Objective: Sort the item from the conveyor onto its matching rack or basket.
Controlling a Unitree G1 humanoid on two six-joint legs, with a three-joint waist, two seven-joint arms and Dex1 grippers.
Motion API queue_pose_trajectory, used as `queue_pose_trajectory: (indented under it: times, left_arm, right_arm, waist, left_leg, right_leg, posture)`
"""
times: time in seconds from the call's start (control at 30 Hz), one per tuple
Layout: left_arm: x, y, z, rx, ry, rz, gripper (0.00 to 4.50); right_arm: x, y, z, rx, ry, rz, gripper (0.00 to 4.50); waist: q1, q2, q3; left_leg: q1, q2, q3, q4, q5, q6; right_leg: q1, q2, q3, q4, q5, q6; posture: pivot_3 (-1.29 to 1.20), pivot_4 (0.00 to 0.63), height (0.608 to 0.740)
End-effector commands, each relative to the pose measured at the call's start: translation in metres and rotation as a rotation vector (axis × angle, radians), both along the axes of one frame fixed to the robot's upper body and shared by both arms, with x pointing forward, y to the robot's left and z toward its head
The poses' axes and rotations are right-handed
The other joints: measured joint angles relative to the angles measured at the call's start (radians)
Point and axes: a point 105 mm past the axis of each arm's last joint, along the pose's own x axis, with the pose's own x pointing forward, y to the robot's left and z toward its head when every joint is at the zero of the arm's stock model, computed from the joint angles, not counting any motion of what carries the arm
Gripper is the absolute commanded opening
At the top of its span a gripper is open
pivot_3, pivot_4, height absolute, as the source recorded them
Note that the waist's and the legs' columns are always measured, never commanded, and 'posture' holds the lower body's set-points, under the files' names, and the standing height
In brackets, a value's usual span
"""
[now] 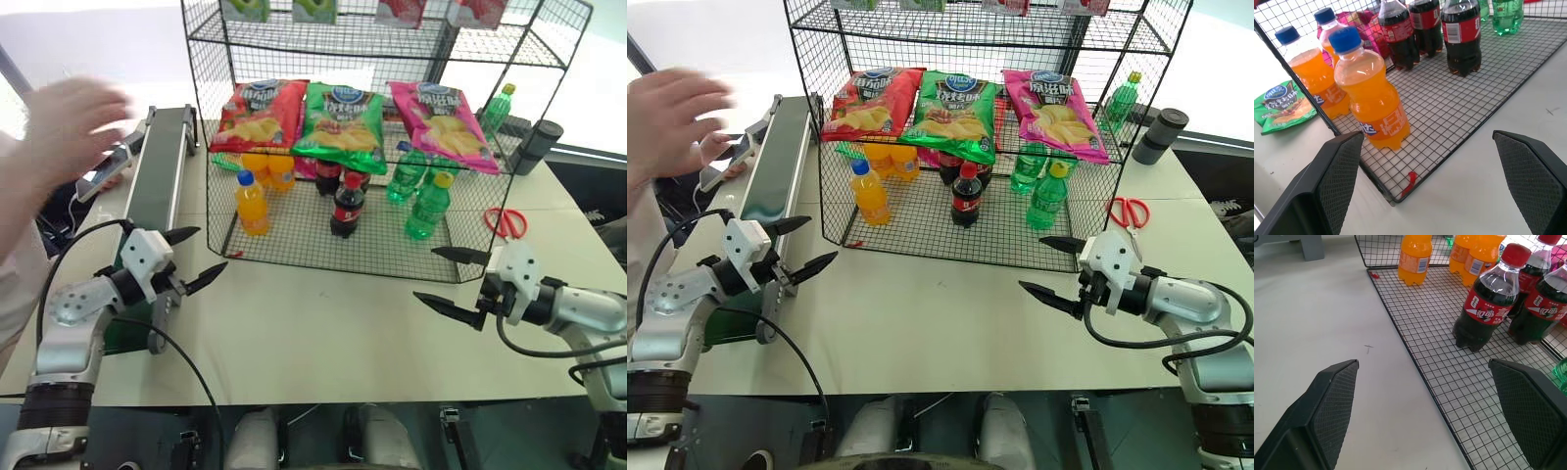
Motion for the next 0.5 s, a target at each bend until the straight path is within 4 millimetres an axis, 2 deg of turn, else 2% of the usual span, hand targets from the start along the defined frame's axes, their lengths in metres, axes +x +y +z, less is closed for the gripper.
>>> queue_pose_trajectory:
  times: [0.03,0.17,0.33,0.5]
  left_arm:
    - [0.001,-0.002,0.011,0.006,-0.053,-0.007,4.50]
    - [0.002,-0.004,0.008,-0.004,-0.053,-0.013,4.50]
    - [0.001,-0.018,0.010,-0.057,-0.040,-0.066,4.50]
    - [0.003,-0.018,0.008,-0.039,-0.043,-0.066,4.50]
  right_arm:
    - [0.001,0.000,0.007,-0.003,-0.040,0.008,4.43]
    - [0.002,0.000,0.009,-0.017,-0.045,0.018,4.43]
    - [0.005,-0.006,0.005,-0.037,-0.041,0.003,4.43]
    - [0.007,-0.003,0.007,-0.031,-0.060,0.002,4.43]
  waist:
    - [0.000,0.000,0.000]
    - [-0.001,0.000,0.000]
    - [0.000,0.000,0.000]
    - [0.000,0.000,0.000]
  left_leg:
    - [0.000,0.000,0.000,0.000,0.000,0.000]
    - [0.000,0.000,0.000,0.000,0.000,0.000]
    - [0.000,0.000,0.000,0.000,0.000,0.000]
    - [0.001,0.000,0.000,0.001,0.000,0.000]
  right_leg:
    - [0.000,0.000,0.000,0.000,0.000,0.000]
    - [0.000,0.000,0.000,0.001,0.000,0.000]
    - [0.000,0.000,0.000,0.000,0.000,0.000]
    - [0.000,0.000,0.000,0.001,0.000,0.000]
  posture:
    - [0.00,0.150,0.740]
    - [0.00,0.150,0.740]
    - [0.00,0.150,0.740]
    - [0.00,0.150,0.740]
